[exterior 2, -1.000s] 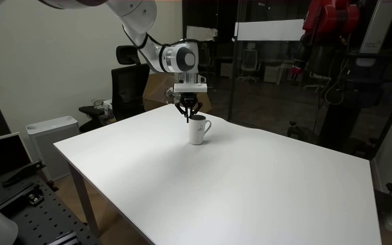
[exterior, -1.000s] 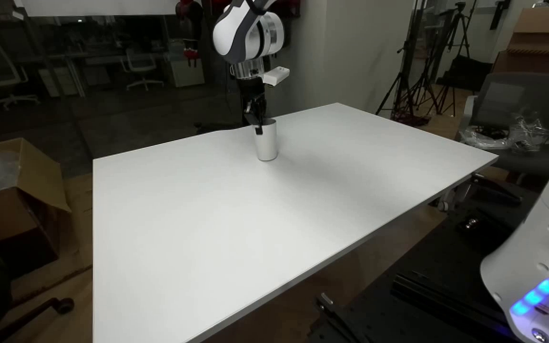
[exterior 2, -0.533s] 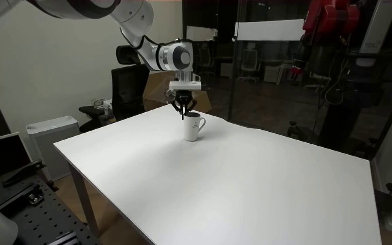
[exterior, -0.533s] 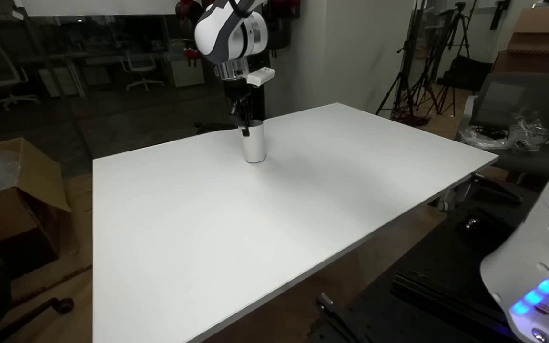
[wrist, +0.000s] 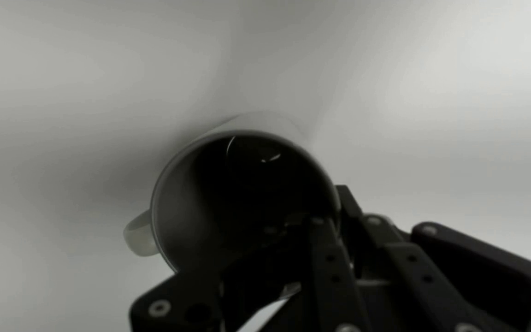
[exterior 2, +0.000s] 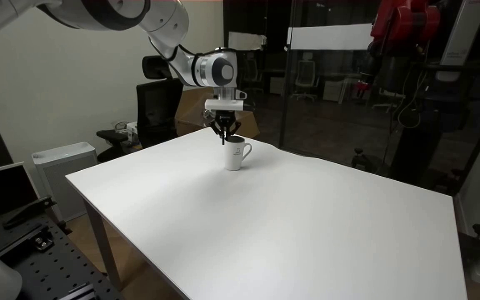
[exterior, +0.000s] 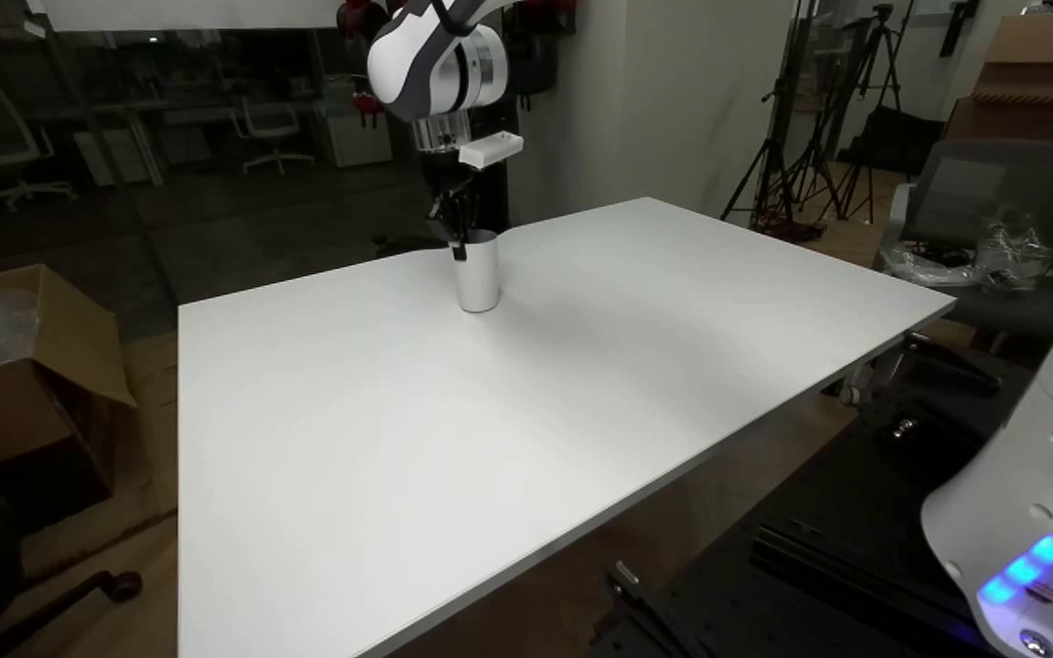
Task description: Move the mug to the left
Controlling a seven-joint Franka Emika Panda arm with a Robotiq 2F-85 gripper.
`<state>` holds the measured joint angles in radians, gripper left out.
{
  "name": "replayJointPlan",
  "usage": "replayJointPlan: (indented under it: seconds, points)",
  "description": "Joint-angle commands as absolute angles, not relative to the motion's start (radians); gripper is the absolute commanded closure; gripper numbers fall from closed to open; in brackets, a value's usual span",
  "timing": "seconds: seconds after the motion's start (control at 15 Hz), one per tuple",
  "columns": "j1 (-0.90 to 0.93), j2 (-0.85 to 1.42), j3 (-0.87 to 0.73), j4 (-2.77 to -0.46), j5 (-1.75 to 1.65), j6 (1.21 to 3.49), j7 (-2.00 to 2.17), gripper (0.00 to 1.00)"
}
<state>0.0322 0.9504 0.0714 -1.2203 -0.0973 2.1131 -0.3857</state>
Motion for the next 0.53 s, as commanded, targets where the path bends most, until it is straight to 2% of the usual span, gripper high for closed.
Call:
replayJointPlan:
  seconds: [0.0, 0.07, 0.13, 0.47]
  points:
    - [0.028, 0.978, 0.078, -1.166, -0.070, 2.110, -0.321, 0.98]
    - [0.027, 0.979, 0.078, -1.165, -0.065, 2.112, -0.318, 0.66]
    - [0.028, 0.980, 0.077, -1.163, -0.062, 2.111, -0.313, 0.65]
    - [0.028, 0.988, 0.078, -1.154, -0.051, 2.105, -0.320, 0.32]
